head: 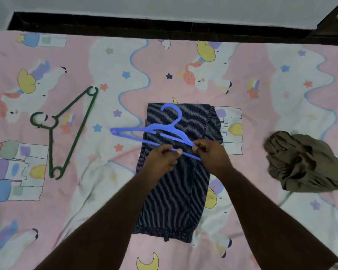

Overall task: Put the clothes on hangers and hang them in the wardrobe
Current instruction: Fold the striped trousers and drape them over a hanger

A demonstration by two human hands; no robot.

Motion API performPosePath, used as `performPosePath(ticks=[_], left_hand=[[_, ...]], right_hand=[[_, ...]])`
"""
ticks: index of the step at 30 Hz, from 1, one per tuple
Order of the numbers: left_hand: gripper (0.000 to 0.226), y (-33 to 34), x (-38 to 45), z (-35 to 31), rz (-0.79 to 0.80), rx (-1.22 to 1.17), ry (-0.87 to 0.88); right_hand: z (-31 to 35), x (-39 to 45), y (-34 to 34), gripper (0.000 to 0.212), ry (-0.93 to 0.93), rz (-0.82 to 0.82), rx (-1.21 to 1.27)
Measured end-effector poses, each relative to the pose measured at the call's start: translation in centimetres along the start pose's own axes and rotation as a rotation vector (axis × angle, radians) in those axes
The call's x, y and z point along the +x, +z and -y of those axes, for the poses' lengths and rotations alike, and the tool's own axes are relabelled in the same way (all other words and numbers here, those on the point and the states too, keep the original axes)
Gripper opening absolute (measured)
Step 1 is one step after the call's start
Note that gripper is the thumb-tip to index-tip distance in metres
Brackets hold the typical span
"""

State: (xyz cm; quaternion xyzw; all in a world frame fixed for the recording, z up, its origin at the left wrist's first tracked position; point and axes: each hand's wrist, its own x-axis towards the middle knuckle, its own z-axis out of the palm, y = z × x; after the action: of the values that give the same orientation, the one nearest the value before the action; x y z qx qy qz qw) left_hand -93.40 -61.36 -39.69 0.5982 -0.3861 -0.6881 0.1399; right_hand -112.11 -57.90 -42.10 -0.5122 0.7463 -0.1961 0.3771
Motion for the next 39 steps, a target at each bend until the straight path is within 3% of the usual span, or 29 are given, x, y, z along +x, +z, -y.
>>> performPosePath(ticks=[3,6,8,11,13,16,19,21,23,26,31,34,39], left_hand=[[0.019,1.8,0.6,-0.5,0.056,-0.309,-0.082],[0.008,2.8,1.3,-0.6,-0.003,-0.553,-0.093],[0.009,3.3,1.7,-0.5,-0.063,-0.605,-0.095],[0.008,4.2,1.7,0.2,-0.123,-0.621,-0.062],[0.004,4.5,1.5,0.9,-0.144,-0.651,-0.033],[0.019,4.8,1.4,1.8,-0.184,-0.684,0.007],[0.029,5.2,1.3,2.9,-0.211,-0.682,0.037],[0.031,5.5,0.9,3.4,-0.222,-0.687,0.043],[0.029,5.6,0.5,3.9,-0.235,-0.716,0.029],[0.030,5.7,-0.2,4.1,-0.271,-0.747,0.013],[0.037,5.8,-1.2,4.4,-0.333,-0.834,-0.059],[0.039,6.0,-1.8,5.1,-0.368,-0.900,-0.110],[0.037,6.3,-2.3,5.9,-0.420,-0.882,-0.103]], right_hand=[[0.4,0.4,0.0,0.020,-0.162,0.055,0.017],[0.3,1.8,-0.9,0.020,-0.233,0.202,0.002],[0.2,3.4,-1.9,0.024,-0.135,0.177,0.022],[-1.2,7.2,-4.1,0.038,0.080,-0.078,0.053],[-2.4,9.8,-5.5,0.053,0.155,-0.141,0.003],[-2.9,13.4,-6.4,0.080,0.191,-0.025,-0.004],[-2.5,15.8,-6.3,0.093,0.120,0.121,-0.264],[-1.9,16.5,-6.1,0.081,0.089,0.204,-0.325],[-1.4,16.5,-6.0,0.055,0.063,0.246,-0.268],[-0.3,15.3,-6.3,0.032,0.021,0.224,-0.147],[-0.6,12.0,-5.7,0.042,-0.010,0.252,-0.056],[-0.9,10.2,-4.9,0.039,-0.098,0.177,-0.038],[-0.1,5.7,-3.6,0.037,-0.445,0.116,-0.267]])
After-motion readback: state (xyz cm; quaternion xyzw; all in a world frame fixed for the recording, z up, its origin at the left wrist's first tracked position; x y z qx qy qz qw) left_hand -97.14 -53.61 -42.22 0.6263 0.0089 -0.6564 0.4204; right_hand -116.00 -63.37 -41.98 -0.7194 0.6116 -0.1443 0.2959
